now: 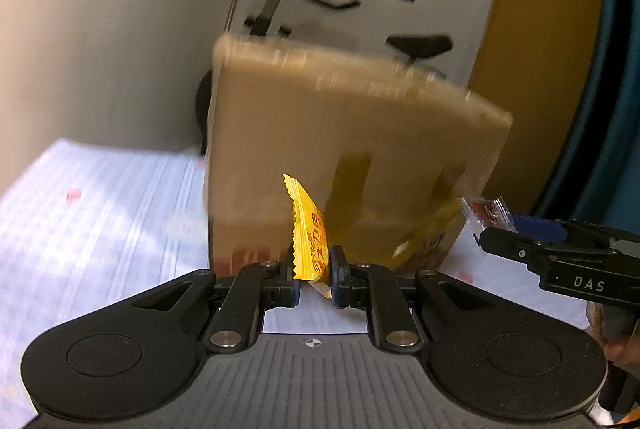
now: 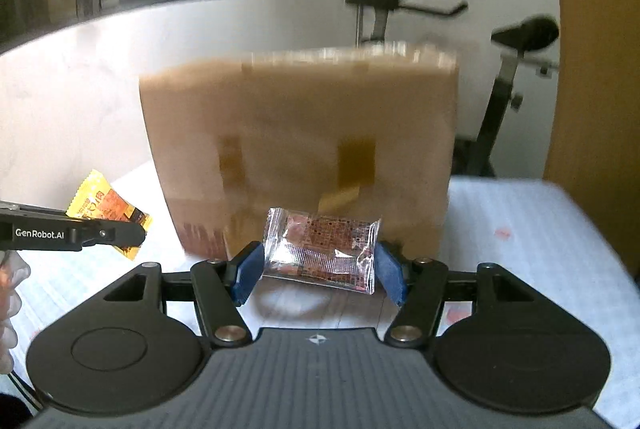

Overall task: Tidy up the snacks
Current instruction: 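Lift both held packets and carry them over the box, then open both grippers to drop the candy and packet into the box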

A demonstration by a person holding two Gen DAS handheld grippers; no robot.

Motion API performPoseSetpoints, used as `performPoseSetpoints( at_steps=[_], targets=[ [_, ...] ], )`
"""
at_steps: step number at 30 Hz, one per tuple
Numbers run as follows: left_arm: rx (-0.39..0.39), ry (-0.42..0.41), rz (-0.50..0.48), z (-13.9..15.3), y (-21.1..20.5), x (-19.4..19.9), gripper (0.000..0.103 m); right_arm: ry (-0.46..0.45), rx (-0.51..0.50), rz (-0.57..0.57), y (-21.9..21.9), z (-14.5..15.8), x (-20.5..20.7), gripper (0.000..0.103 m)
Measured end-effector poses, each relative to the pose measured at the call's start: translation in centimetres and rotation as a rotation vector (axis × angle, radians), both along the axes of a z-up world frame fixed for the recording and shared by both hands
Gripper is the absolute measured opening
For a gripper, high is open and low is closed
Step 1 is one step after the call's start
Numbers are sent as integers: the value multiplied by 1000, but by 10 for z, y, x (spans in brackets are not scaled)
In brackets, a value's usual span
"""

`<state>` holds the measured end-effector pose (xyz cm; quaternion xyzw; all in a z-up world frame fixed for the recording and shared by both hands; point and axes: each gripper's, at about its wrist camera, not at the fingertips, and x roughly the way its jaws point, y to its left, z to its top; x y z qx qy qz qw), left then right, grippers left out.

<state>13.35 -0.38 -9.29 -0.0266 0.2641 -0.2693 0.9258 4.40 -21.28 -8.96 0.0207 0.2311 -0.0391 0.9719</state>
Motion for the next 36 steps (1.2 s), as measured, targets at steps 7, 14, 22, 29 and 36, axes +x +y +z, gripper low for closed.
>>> performPoseSetpoints(
  at_steps=[7,14,22,29,36],
  targets=[
    [-32,-147,-30,60,-11,14,15,-143,-46,28,-3,55,5,63],
    [-31,-196,-30,96,-40,62,15,-188,-130,73,-8,99,51,63],
    [55,-177,16,105,-66,112,15,-73,-88,70,-24,107,128,63],
    [111,-114,18,91,-69,133,15,8,-79,61,-25,91,160,63],
    [140,-82,14,80,-64,139,16,65,-62,48,-28,77,170,64]
  ],
)
